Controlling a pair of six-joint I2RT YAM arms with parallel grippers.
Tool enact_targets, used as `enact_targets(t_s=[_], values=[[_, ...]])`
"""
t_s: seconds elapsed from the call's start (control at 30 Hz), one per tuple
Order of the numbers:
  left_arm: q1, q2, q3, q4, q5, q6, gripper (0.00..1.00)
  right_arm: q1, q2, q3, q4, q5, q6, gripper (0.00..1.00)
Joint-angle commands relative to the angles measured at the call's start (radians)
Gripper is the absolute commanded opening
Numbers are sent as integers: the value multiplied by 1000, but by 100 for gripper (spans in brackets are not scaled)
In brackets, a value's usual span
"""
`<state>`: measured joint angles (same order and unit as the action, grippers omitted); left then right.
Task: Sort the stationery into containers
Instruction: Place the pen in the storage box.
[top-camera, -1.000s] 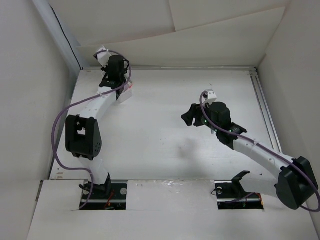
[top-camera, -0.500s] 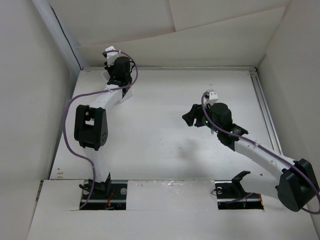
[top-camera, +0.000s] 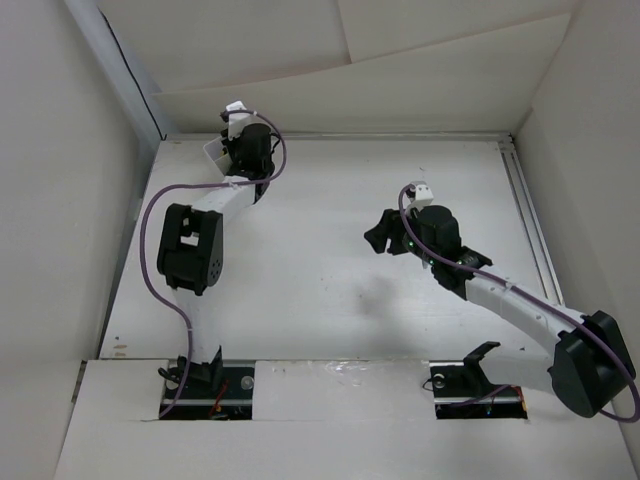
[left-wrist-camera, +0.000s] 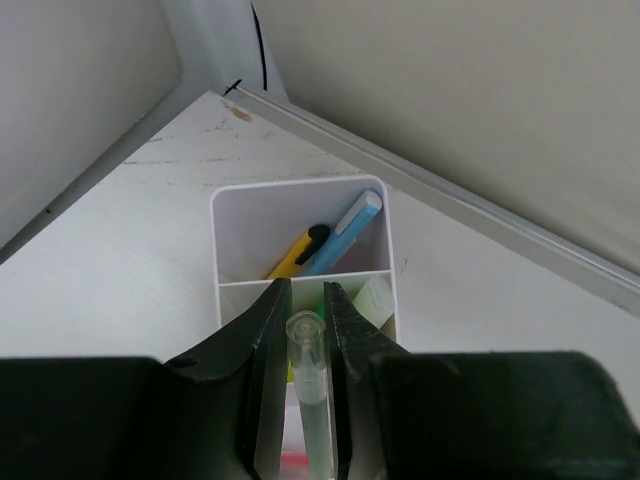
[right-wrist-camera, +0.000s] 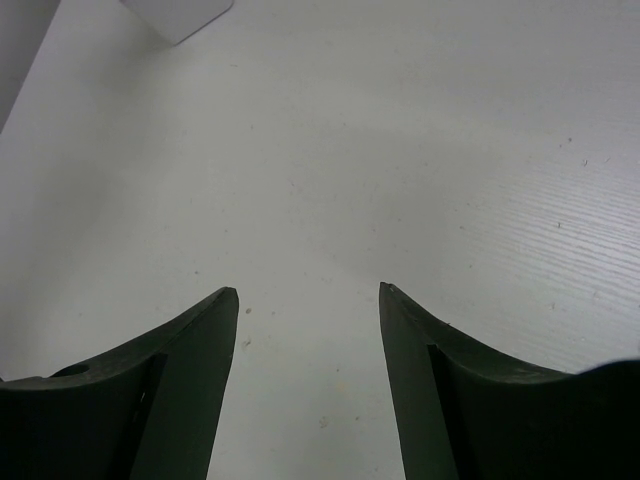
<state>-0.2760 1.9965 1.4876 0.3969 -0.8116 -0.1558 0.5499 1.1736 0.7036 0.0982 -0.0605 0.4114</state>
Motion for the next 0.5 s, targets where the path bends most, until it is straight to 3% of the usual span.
enact_targets(t_s=[0.0, 0.17, 0.3, 0.33, 0.47], values=[[-2, 22, -17, 74, -29, 15, 0, -5, -11, 11, 57, 21, -5, 64], [-2, 31, -29, 94, -38, 15, 5, -5, -11, 11, 57, 20, -5, 63], [-2, 21, -18, 62, -29, -7, 15, -5, -11, 11, 67, 21, -5, 63], [-2, -4, -35, 62, -20, -17, 24, -5, -11, 11, 67, 21, -5, 63], [-2, -70, -55, 71, 2, -39, 42, -5, -11, 2, 67, 74, 4, 65]])
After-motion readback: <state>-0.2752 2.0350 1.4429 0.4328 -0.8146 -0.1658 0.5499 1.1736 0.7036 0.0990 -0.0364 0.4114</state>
